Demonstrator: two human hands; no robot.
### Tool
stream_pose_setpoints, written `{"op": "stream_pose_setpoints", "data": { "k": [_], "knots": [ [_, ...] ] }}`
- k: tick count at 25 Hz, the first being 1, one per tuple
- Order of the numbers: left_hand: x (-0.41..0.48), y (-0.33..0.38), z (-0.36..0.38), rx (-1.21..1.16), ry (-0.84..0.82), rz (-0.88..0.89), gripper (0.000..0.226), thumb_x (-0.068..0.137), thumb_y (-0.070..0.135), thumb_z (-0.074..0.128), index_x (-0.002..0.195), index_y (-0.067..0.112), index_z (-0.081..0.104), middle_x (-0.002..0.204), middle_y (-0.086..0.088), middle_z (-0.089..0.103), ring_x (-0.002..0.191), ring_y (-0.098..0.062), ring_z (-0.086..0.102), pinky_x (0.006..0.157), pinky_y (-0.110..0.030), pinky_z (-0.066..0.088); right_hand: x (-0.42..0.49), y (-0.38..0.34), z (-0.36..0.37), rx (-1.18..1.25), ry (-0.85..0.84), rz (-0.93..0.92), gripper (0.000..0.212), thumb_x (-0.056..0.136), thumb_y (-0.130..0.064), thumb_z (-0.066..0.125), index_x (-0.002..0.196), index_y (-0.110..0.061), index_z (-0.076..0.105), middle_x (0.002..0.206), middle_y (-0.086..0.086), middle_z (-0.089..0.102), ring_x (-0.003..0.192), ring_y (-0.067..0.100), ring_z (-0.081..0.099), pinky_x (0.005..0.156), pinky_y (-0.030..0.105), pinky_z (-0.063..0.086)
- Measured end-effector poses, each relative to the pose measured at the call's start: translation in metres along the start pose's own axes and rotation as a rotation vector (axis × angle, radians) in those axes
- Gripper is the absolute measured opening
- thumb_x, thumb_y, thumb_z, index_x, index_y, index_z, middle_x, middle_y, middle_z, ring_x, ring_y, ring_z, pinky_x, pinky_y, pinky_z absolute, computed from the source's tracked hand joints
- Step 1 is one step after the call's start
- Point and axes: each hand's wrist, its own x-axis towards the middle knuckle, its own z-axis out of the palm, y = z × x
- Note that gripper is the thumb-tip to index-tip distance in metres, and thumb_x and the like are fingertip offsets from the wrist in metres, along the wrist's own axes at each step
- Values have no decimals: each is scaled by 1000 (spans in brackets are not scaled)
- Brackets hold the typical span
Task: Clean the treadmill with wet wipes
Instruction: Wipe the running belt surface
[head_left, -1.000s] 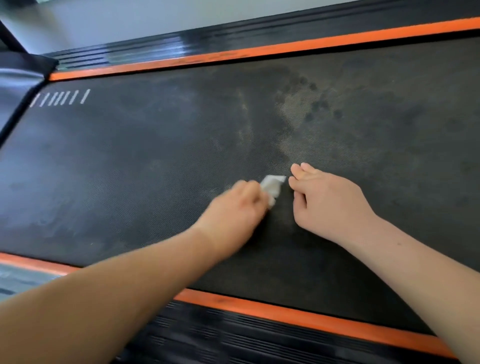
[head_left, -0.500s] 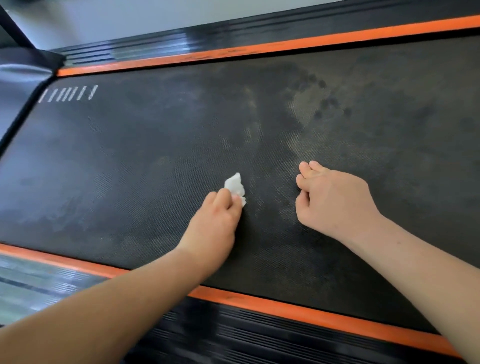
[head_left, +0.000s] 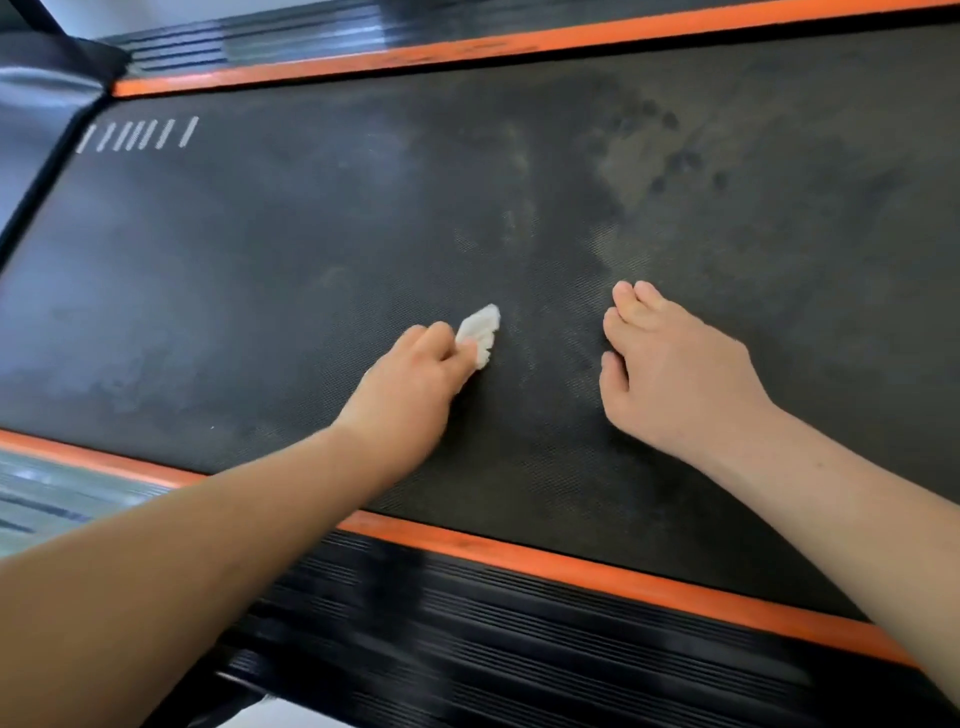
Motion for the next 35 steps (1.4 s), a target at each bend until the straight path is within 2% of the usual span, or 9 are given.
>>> {"op": "stream_pose_setpoints", "data": {
  "k": [5, 9, 13, 18, 22, 26, 30, 32, 35],
  "knots": [
    [-29, 54, 5, -55, -109, 392, 51, 80, -1, 57, 131, 6, 59, 97, -7, 51, 81, -26, 47, 62, -38, 50, -22, 1, 5, 128, 135, -105, 36, 94, -21, 61, 126, -5, 68, 148, 10, 57, 140, 25, 50, 108, 37, 45],
    [-25, 17, 2, -107, 24, 61, 37, 85, 0, 57, 120, 11, 63, 93, -8, 52, 79, -28, 47, 61, -46, 54, -40, -3, 13, 175, 122, -210, 34, 94, -23, 61, 124, -9, 70, 146, 8, 58, 140, 24, 51, 105, 38, 50],
    [-50, 47, -4, -196, -162, 439, 36, 95, 6, 51, 128, 13, 61, 101, -4, 55, 88, -23, 50, 65, -41, 54, -49, -2, 12, 127, 176, -269, 35, 95, -25, 58, 121, -7, 72, 144, 14, 59, 138, 30, 53, 108, 40, 46],
    [-46, 39, 0, -211, -7, 212, 31, 92, 1, 57, 118, 14, 69, 93, -3, 56, 82, -22, 49, 62, -43, 53, -62, -11, 11, 181, 226, -312, 28, 93, -23, 63, 115, -10, 75, 136, 10, 65, 133, 26, 58, 107, 35, 46],
    [-46, 66, -7, -305, -137, 408, 29, 96, 13, 52, 117, 17, 72, 98, -1, 56, 86, -20, 52, 69, -41, 54, -63, -10, -1, 321, 161, -378, 36, 82, -17, 61, 115, -14, 75, 121, 2, 68, 116, 26, 63, 93, 43, 55],
    [-33, 58, -23, -671, -64, -89, 22, 92, 6, 63, 94, 22, 78, 85, 1, 66, 78, -9, 61, 73, -23, 51, -62, -28, -14, 568, -126, -343, 58, 74, -30, 79, 129, -20, 67, 110, -11, 63, 100, 10, 58, 89, 36, 52],
    [-19, 67, -44, -1442, -326, -701, 19, 98, 3, 55, 109, 2, 71, 95, -20, 70, 75, -21, 62, 59, -30, 51, -49, -34, -24, 861, -139, 70, 14, 82, -23, 80, 95, -29, 79, 80, -12, 73, 72, 8, 66, 71, 30, 55],
    [-16, 66, -50, -1593, -321, -773, 29, 99, 23, 61, 116, 1, 68, 97, -19, 68, 76, -24, 63, 59, -31, 50, -47, -34, -27, 1044, -258, 230, 6, 84, -18, 80, 84, -24, 79, 71, -6, 74, 59, 12, 66, 53, 26, 51],
    [-16, 71, -50, -1348, -263, -592, 21, 90, 23, 77, 104, 8, 73, 96, -21, 72, 76, -14, 64, 60, -26, 50, -47, -33, -31, 1193, -389, 333, 4, 84, -13, 80, 84, -16, 78, 69, 4, 74, 55, 12, 63, 45, 22, 42]
  ]
}}
